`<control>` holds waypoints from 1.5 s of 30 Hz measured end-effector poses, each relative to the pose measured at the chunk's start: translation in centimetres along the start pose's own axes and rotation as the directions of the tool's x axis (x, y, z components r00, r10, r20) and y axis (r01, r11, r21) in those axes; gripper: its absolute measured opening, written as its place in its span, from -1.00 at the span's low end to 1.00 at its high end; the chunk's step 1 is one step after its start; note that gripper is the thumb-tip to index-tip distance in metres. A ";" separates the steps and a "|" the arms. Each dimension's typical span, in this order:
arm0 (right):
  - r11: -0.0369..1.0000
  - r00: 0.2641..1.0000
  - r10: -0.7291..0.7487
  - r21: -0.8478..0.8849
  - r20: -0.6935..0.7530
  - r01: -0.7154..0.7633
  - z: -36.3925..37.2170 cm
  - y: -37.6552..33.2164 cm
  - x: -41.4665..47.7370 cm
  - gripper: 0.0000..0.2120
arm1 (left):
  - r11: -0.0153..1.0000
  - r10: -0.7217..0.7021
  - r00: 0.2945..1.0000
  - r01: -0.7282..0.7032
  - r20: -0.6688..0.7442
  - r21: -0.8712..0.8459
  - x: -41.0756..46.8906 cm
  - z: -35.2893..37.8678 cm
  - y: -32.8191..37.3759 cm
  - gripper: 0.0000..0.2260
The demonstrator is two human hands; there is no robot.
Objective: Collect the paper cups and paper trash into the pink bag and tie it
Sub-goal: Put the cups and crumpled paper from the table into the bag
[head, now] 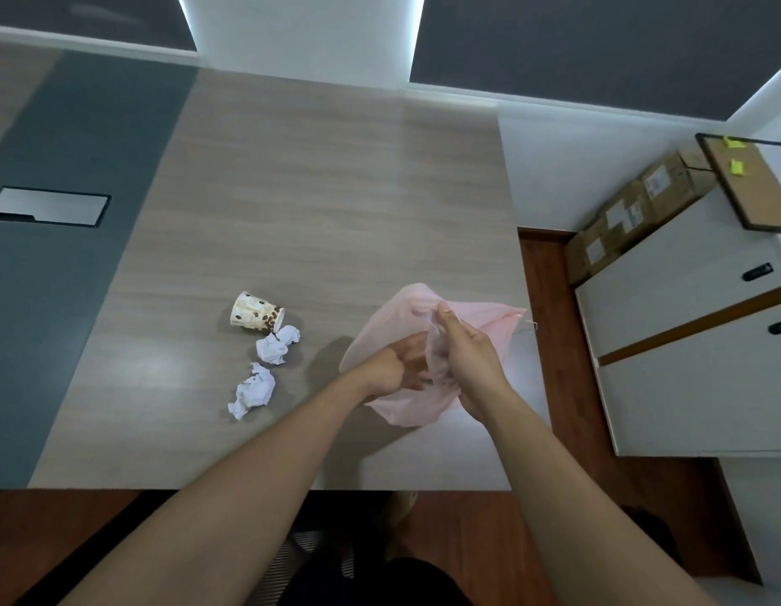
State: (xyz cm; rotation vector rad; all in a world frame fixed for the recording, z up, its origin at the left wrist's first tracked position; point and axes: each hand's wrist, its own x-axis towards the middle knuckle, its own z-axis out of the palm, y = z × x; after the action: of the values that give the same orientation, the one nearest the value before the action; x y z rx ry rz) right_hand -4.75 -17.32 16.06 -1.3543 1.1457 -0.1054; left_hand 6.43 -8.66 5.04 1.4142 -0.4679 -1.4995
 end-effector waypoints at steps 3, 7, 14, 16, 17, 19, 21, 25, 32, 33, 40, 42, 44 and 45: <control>0.998 1.000 -0.013 0.069 0.006 0.012 -0.4 -0.2 0.4 -0.57 | 0.992 -0.070 0.993 0.079 -0.098 0.096 -0.7 -0.9 0.6 -0.60; 0.986 1.000 -0.016 0.163 -0.013 0.018 -0.8 -0.5 0.8 -0.57 | 0.887 -0.083 0.780 0.342 -0.620 0.311 -2.5 -4.6 -2.1 -0.76; 0.957 1.000 0.020 0.289 0.004 -0.021 -0.8 -1.2 0.4 -0.58 | 0.833 -0.080 0.675 0.449 -0.733 0.322 -4.5 -7.6 -7.1 -0.17; 0.951 0.999 0.036 0.308 0.011 -0.037 -1.1 -1.1 0.3 -0.59 | 0.848 -0.091 0.692 0.430 -0.716 0.309 -4.4 -8.5 -6.9 -0.62; 0.952 0.999 0.042 0.302 0.005 -0.042 -1.2 -1.1 0.2 -0.60 | 0.896 -0.133 0.679 0.394 -0.722 0.205 -4.4 -8.8 -6.7 -0.73; 0.964 0.997 0.071 0.258 -0.035 -0.060 -1.2 -1.4 -0.4 -0.64 | 0.963 -0.257 0.659 0.239 -0.707 -0.128 -5.0 -9.1 -6.3 -0.76; 0.969 0.991 0.097 0.236 -0.092 -0.073 -1.2 -0.9 -0.8 -0.64 | 0.930 -0.310 0.688 0.075 -0.656 -0.360 -5.6 -9.3 -5.8 -0.77; 0.895 0.961 0.199 0.436 -0.192 -0.098 -0.9 0.9 -1.1 -0.59 | 0.968 -0.241 0.701 0.118 -0.672 -0.224 -7.0 -10.3 -5.4 -0.75; 0.851 0.933 0.287 0.505 -0.217 -0.145 1.0 3.0 -1.4 -0.48 | 0.970 -0.133 0.667 0.241 -0.733 0.043 -10.7 -11.5 -5.5 -0.70; 0.855 0.935 0.288 0.495 -0.207 -0.154 1.2 3.3 -1.2 -0.46 | 0.977 -0.124 0.694 0.212 -0.709 0.037 -11.2 -12.0 -5.9 -0.71; 0.882 0.942 0.295 0.425 -0.159 -0.205 3.8 4.3 -0.8 -0.64 | 0.879 0.231 0.567 0.226 -0.791 0.419 -14.5 -16.0 -10.3 -0.70; 0.889 0.949 0.284 0.408 -0.134 -0.208 4.2 4.3 -1.0 -0.58 | 0.791 0.222 0.583 0.361 -0.782 0.494 -14.5 -17.1 -11.9 -0.55; 0.900 0.956 0.276 0.376 -0.101 -0.220 4.6 4.7 -0.9 -0.51 | 0.714 0.119 0.674 0.453 -0.729 0.534 -14.3 -17.6 -13.2 -0.41; 0.909 0.958 0.270 0.354 -0.098 -0.220 4.8 4.8 -1.0 -0.51 | 0.678 0.086 0.714 0.469 -0.695 0.566 -14.1 -17.7 -13.9 -0.38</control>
State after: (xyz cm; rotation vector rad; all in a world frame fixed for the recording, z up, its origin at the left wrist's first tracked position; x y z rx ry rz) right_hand -4.49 -11.86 11.91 -0.8988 1.3438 -0.2125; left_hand 14.92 15.18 -3.13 2.6000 -0.4400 -0.8209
